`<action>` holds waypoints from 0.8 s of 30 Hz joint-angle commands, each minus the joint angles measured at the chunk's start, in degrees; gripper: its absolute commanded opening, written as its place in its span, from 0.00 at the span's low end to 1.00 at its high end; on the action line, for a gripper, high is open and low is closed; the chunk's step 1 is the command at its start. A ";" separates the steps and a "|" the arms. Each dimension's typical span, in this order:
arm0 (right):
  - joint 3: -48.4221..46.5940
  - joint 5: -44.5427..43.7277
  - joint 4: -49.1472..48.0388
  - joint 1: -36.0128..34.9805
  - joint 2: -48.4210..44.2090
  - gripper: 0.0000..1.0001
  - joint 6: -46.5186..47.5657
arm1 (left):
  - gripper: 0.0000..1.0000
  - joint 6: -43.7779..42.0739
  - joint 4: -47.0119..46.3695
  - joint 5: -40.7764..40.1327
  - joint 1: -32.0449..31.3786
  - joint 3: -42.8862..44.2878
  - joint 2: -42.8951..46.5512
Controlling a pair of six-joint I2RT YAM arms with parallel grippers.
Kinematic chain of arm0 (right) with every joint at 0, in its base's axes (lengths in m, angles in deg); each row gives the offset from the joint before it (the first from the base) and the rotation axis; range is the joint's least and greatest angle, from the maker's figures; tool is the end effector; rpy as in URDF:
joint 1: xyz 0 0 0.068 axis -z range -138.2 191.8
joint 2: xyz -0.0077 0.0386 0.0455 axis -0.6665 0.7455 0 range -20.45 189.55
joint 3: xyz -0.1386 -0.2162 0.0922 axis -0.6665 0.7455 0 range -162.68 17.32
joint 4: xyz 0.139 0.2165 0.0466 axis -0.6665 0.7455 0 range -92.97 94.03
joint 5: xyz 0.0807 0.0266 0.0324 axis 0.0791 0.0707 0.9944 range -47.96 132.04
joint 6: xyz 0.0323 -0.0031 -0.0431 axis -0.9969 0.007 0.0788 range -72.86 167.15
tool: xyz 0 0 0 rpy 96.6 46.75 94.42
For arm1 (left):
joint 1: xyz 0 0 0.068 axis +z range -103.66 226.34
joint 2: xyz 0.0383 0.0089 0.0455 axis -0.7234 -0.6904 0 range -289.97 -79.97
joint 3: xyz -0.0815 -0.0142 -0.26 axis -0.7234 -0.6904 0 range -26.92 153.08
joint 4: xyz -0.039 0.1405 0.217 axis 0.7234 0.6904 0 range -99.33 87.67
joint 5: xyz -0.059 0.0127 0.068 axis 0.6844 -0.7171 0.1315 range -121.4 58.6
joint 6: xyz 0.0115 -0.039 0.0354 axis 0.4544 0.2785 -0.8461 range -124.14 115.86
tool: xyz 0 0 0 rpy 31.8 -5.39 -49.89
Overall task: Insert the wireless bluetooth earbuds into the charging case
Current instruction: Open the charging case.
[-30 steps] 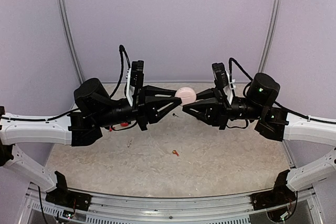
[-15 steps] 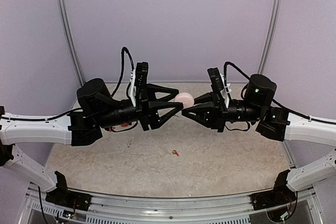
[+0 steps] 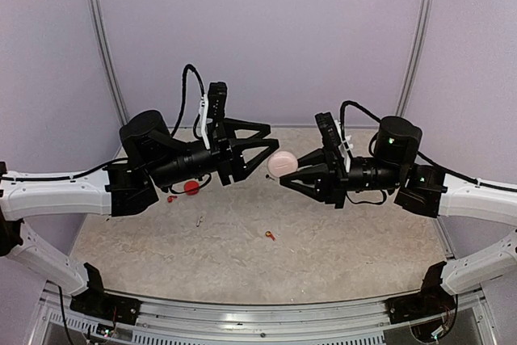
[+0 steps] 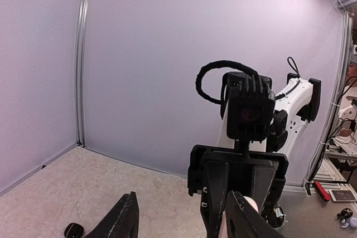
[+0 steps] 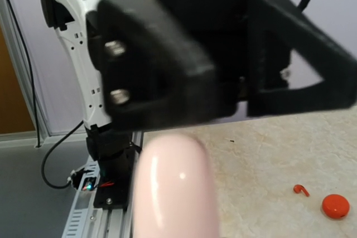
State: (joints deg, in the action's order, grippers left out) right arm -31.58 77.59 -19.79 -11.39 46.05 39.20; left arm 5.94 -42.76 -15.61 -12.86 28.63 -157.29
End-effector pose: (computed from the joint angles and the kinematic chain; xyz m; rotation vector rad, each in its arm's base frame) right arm 0.1449 0.2280 0.3374 -1.1263 1.3339 1.2948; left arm 0.1543 -0.2780 0.3578 0.8333 1.2254 -1.1859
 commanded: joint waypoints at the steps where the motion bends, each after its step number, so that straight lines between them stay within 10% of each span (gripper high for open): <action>1: -0.17 0.41 0.15 -0.67 -1.82 0.05 1.13 | 0.54 1.09 1.31 -1.98 1.38 1.93 -0.30; 24: -0.40 -3.47 2.41 -0.67 -1.81 0.03 0.92 | 0.64 -5.06 3.56 11.85 -0.27 1.02 1.16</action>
State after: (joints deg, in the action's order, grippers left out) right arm -31.49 75.05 -17.36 -12.07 44.55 40.23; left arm 1.14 -37.82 -6.87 -13.01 29.46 -156.44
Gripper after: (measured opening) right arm 0.191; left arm 0.633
